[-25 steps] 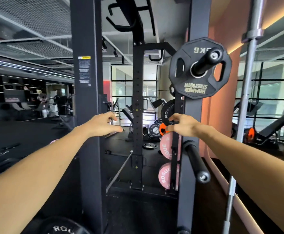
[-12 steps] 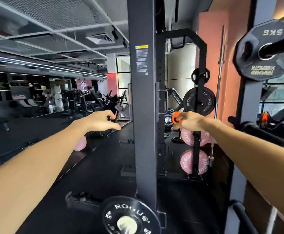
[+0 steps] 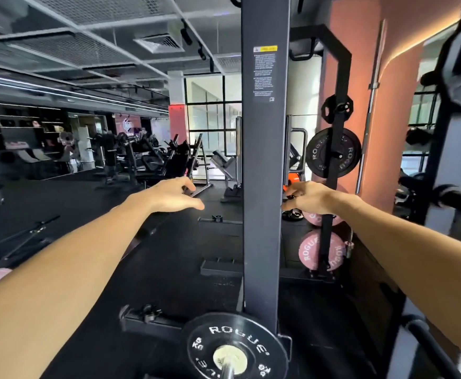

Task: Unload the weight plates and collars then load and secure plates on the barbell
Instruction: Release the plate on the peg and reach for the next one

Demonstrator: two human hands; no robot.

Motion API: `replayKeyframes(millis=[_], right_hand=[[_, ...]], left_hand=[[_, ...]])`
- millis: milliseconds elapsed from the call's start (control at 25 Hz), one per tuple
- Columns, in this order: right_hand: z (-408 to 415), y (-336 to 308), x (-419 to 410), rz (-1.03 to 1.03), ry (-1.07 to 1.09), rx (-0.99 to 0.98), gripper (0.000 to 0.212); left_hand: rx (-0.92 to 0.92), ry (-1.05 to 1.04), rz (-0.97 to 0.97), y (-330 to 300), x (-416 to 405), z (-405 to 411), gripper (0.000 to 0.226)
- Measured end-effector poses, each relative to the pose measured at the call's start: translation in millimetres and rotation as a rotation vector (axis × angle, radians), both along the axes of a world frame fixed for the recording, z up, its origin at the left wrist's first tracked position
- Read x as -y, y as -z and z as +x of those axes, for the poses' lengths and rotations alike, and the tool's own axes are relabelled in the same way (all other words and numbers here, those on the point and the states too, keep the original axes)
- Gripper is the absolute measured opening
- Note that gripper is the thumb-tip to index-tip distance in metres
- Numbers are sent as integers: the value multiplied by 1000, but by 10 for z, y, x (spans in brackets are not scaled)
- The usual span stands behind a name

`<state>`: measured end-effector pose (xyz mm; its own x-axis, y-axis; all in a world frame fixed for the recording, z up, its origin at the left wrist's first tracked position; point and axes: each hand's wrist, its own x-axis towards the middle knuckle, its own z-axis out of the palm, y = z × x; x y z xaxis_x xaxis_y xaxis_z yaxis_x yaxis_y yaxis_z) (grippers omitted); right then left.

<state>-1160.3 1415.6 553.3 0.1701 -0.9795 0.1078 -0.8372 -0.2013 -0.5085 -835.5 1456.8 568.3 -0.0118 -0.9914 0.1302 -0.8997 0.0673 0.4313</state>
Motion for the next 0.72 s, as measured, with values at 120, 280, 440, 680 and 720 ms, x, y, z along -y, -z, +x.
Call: replayKeyframes(millis=[120,280,440,680,720], right_hand=[[127,108,364,-14,23,-2,52],[243,350,612,-14,77,7,53],[354,775,553,-2,108,-35,53],[578,2112,393,30,147,-77,53],[609,2399,393,40,149,-87,53]], left_hand=[[3,19,-2,100,370,64,62],[-22,68,19,387,706,130,60],[-68,71,46,880,756,315,60],[-62,103,55,2200,728,518,60],[-74,96,66,2483,740,560,59]])
